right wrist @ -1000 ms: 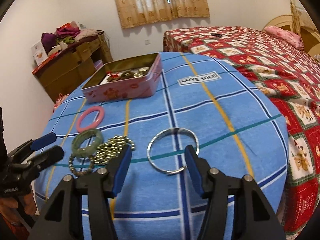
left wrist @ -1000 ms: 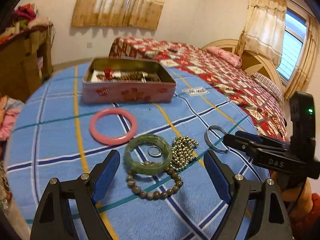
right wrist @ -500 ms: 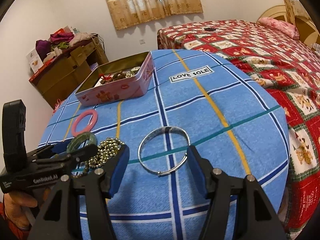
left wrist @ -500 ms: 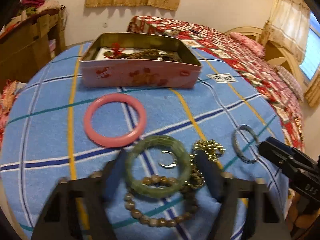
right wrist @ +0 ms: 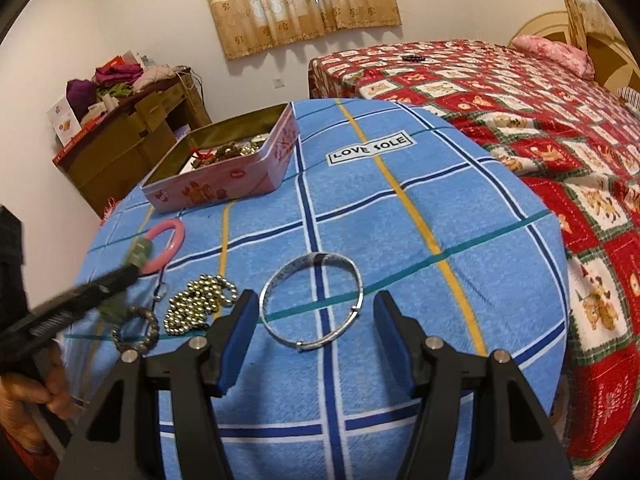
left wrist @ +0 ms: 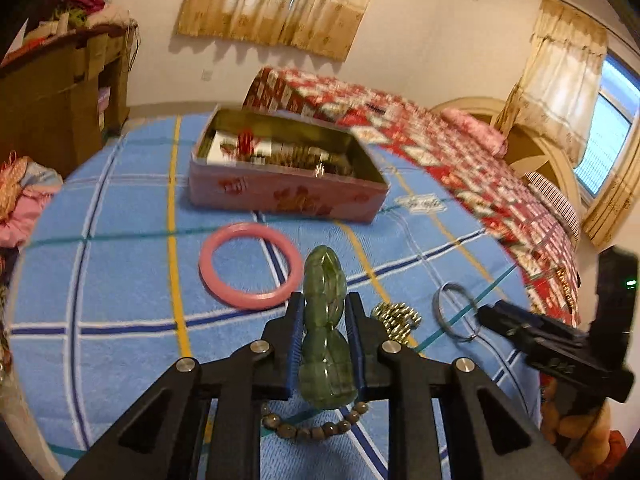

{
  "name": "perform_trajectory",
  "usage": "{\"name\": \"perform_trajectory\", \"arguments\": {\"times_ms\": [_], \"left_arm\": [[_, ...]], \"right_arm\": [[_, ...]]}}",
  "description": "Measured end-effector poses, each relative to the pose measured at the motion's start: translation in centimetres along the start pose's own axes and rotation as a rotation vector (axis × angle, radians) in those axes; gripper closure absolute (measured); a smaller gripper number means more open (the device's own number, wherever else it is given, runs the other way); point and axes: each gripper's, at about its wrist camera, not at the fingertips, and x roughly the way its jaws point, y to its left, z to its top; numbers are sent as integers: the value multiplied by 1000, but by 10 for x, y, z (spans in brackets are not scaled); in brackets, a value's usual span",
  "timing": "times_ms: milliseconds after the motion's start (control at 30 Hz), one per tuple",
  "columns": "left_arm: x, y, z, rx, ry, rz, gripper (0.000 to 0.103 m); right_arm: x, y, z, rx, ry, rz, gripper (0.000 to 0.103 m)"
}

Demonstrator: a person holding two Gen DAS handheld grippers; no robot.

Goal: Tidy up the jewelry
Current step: 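Grasp the green jade bangle with the left tool and lift it, then carry the jade bangle to the pink tin with the left tool while the right tool grasps the silver bangle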

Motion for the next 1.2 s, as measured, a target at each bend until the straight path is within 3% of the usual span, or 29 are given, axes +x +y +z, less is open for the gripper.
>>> {"name": "perform_trajectory", "arguments": {"times_ms": [200,433,500,567,867,1200], "left_arm": [[-17,-3,15,10,-71,-17,82],[-16,-5,16,19,-82,-4,82],[-16,-4,15,17,-81,-1,82],[-16,-1,13,9,-79,-1,82],[-19,7,12,-22,-85,10,82],[-11,9,13,-44,-87,1,82]], "right_arm": [[18,10,2,-78,65,-31,32],[38,32,1,-230,119,-119,23],[38,31,1,-225,122,-120,24],[36,29,0,-225,114,-119,32],[28,24,5,-164,104,-75,33],[9,33,36,-103,-8,-7,33]]}}
